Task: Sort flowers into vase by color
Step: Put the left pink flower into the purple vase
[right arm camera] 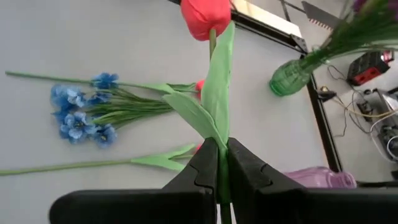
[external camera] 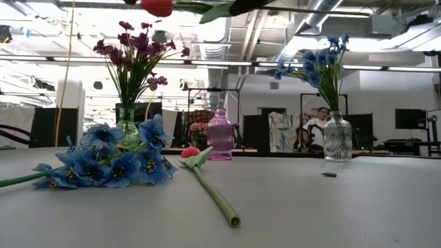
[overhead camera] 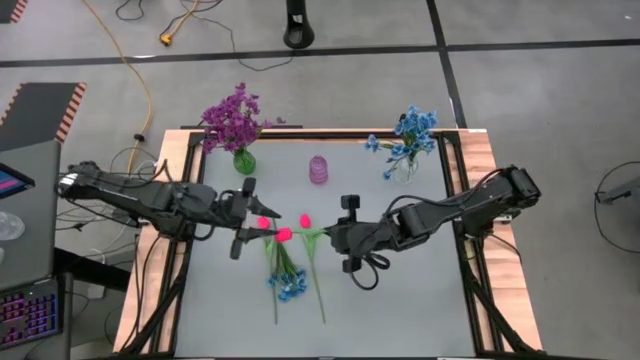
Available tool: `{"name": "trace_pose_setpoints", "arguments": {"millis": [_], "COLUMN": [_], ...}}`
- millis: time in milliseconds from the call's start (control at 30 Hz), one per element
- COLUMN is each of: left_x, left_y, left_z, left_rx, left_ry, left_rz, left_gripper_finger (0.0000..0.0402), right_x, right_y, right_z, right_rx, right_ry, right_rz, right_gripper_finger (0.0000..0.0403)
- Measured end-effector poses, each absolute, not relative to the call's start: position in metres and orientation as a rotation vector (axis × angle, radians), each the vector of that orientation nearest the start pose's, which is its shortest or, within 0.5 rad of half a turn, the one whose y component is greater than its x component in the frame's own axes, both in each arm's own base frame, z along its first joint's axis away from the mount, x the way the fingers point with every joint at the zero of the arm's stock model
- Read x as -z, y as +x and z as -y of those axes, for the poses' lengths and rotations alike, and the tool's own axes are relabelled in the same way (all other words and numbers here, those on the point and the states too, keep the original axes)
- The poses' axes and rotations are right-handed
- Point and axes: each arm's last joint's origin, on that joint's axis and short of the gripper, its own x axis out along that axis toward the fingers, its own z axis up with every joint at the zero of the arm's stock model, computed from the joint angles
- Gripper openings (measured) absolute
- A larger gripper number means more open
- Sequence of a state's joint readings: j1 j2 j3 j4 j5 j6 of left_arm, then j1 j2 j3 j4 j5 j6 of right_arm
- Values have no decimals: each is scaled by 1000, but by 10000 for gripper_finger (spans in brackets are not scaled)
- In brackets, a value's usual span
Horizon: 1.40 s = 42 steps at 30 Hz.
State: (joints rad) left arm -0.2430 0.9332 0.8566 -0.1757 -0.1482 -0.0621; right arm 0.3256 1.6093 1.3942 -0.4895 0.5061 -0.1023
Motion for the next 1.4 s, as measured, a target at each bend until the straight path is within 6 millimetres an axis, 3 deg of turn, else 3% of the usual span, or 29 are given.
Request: {"name": "trace_pose_setpoints", "arguments": {"millis": [233,433,667,1000,1400], "left_x": [-322,-305,-287,-262,-255], "left_y": [182,175,174,182,209], "left_z": [59,70,78,81,89], "left_rx": [69,49,28,-16,-148], "left_ry": [15,-22,-58,-46,-11], "left_rz": [-257,-260,-225,13,197], "left_gripper_finger": [167,167,167,167,167], "right_x": [-306,-295,-278,-262,-242], "right_y": [317,312,324,354,376], "right_z": [-92,-91,-83,-83,-90], "right_rx": [193,198,248,274,256], "right_ry": [-278,-208,-157,-116,-161], "right_rz": [-605,-444,-276,-2,233], "right_gripper_finger": [48,47,47,47,47]}}
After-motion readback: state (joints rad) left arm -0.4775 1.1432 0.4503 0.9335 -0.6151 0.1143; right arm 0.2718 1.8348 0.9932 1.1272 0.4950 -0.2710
